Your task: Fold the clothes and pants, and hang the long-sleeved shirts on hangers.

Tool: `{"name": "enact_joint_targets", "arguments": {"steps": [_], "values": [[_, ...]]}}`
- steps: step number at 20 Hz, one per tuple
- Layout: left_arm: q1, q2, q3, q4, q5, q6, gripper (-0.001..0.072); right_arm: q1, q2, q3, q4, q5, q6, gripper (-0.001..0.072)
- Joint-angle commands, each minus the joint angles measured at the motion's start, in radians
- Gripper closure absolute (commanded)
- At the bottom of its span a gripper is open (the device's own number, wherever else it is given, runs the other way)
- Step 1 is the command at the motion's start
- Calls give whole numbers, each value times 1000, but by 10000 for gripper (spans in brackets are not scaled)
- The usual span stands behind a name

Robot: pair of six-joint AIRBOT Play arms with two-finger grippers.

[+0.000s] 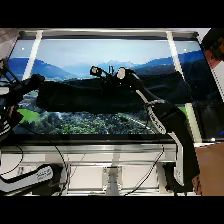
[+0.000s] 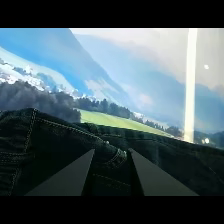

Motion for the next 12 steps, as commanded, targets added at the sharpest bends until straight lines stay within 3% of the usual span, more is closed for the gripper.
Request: {"name": "enact_joint_targets", "arguments": {"steps": [1, 2, 5, 12], "values": [[0, 1, 1, 0, 0, 0, 439, -1, -7, -1, -8, -15, 0, 649], [0, 1, 1, 0, 0, 0, 439, -1, -7, -1, -16, -23, 0, 695], [0, 1, 1, 0, 0, 0, 439, -10, -2, 0, -29, -60, 2, 697], [0, 1, 1, 0, 1, 0, 439, -59, 19, 0, -68, -401, 183, 697]]}}
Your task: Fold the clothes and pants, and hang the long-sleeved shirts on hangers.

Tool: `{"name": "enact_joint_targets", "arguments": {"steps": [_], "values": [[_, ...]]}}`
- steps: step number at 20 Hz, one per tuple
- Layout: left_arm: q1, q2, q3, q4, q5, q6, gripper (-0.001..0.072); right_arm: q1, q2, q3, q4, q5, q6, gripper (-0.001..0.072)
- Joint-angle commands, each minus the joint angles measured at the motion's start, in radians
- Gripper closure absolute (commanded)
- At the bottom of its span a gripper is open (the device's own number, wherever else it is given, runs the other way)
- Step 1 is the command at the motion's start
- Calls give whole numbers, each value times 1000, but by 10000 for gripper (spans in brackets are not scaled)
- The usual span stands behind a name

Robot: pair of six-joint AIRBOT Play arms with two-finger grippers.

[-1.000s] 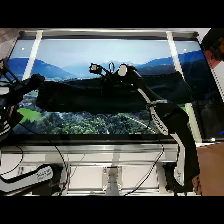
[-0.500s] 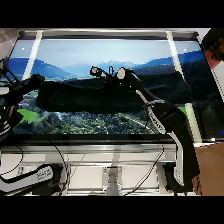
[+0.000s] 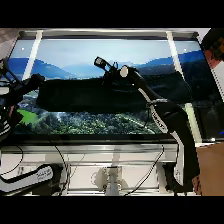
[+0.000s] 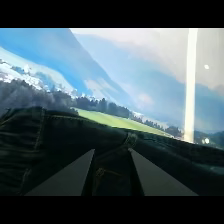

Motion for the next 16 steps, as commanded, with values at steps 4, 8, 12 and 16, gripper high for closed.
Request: {"name": "enact_joint_targets", "arguments": {"steps": [4, 8, 12, 16], "values": [[0, 1, 1, 0, 0, 0, 439, -3, 3, 0, 4, -233, 69, 601], [0, 1, 1, 0, 0, 0, 439, 6, -6, 0, 46, -233, 69, 331], [1, 1, 1, 0, 1, 0, 439, -8, -6, 0, 58, -233, 69, 331], [2, 1, 1, 1, 0, 0, 439, -39, 9, 0, 116, -131, 143, 340]]}}
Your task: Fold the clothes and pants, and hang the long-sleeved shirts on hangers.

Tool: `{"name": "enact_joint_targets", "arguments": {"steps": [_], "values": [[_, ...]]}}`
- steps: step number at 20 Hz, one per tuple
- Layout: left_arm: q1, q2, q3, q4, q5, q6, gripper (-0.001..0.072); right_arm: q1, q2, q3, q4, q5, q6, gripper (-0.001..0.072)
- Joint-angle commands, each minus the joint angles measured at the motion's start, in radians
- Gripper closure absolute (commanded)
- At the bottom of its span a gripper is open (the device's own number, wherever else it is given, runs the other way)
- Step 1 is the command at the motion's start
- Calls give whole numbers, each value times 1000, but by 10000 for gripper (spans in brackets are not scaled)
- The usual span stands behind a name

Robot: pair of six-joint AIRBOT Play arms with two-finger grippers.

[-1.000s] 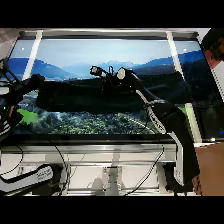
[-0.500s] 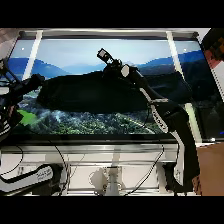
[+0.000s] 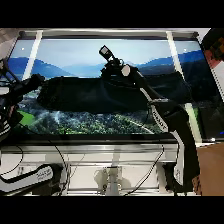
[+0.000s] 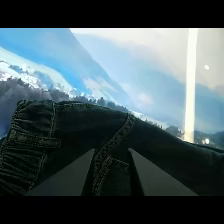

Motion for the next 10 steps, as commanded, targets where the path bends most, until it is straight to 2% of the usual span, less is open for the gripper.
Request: {"name": "enact_joint_targets", "arguments": {"steps": [1, 2, 4, 5, 7, 8, 10], "values": [[1, 1, 1, 1, 1, 0, 440, -25, 21, 0, 29, 141, 58, 341], [1, 1, 1, 1, 0, 0, 443, -32, 34, 0, 19, 223, 59, 361], [1, 1, 1, 0, 0, 0, 459, -60, 65, 0, 6, 374, 56, 594], [1, 1, 1, 1, 0, 0, 510, -84, 77, 0, 5, 430, 77, 697], [2, 1, 1, 1, 0, 0, 649, -138, 92, 0, 13, 532, 184, 696], [5, 1, 1, 7, -1, 0, 684, -170, 95, 0, 21, 574, 278, 697], [23, 1, 1, 54, -26, -1, 685, -236, 95, 0, 24, 670, 424, 697]]}}
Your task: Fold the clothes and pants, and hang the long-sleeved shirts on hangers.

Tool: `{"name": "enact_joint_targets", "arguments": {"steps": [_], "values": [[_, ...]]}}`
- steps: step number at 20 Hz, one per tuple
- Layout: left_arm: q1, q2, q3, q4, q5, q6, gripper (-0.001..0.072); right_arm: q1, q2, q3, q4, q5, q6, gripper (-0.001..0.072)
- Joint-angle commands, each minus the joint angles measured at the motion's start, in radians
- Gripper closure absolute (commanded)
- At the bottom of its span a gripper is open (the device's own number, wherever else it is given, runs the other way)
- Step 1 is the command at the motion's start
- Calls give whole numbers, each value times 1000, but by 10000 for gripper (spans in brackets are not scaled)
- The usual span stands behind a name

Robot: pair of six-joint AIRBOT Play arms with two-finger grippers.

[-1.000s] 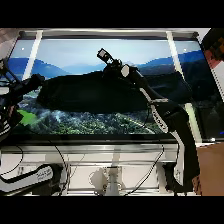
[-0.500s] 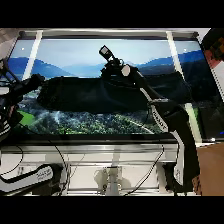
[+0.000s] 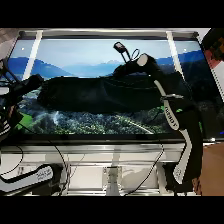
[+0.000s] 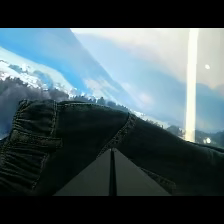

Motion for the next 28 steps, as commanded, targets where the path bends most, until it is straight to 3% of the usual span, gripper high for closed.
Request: {"name": "enact_joint_targets", "arguments": {"steps": [1, 6, 9, 11, 12, 13, 14, 15, 16, 18, 19, 24, 28], "values": [[37, 1, 0, 54, -66, -7, 685, -111, 11, 0, 8, 225, 228, 697], [190, 1, 0, 231, -328, -171, 687, -285, 11, 0, 100, 336, 415, 697], [223, 1, 0, 442, -378, -266, 686, -349, 11, 0, 319, 387, 415, 696], [229, 1, 1, 452, -378, -274, 655, -368, 11, 0, 486, 428, 415, 696], [229, 1, 2, 452, -377, -274, 500, -370, 11, 0, 558, 443, 415, 696], [228, 1, 2, 448, -377, -272, 190, -370, 11, 0, 616, 453, 416, 694], [229, 1, 3, 446, -377, -283, 90, -369, 11, 0, 668, 460, 416, 683], [229, 0, 9, 447, -377, -283, 91, -367, 11, 0, 713, 461, 418, 664], [229, -4, 24, 446, -378, -283, 90, -365, 11, 0, 755, 463, 445, 558], [227, -28, 88, 430, -383, -286, 91, -359, 11, 0, 824, 472, 510, 248], [225, -49, 129, 430, -390, -286, 91, -357, 11, 0, 855, 479, 520, 194], [233, -253, 369, 430, -614, -286, 91, -349, 11, 0, 933, 552, 519, 193], [241, -394, 472, 430, -634, -277, 89, -344, 11, 0, 984, 586, 520, 191]]}}
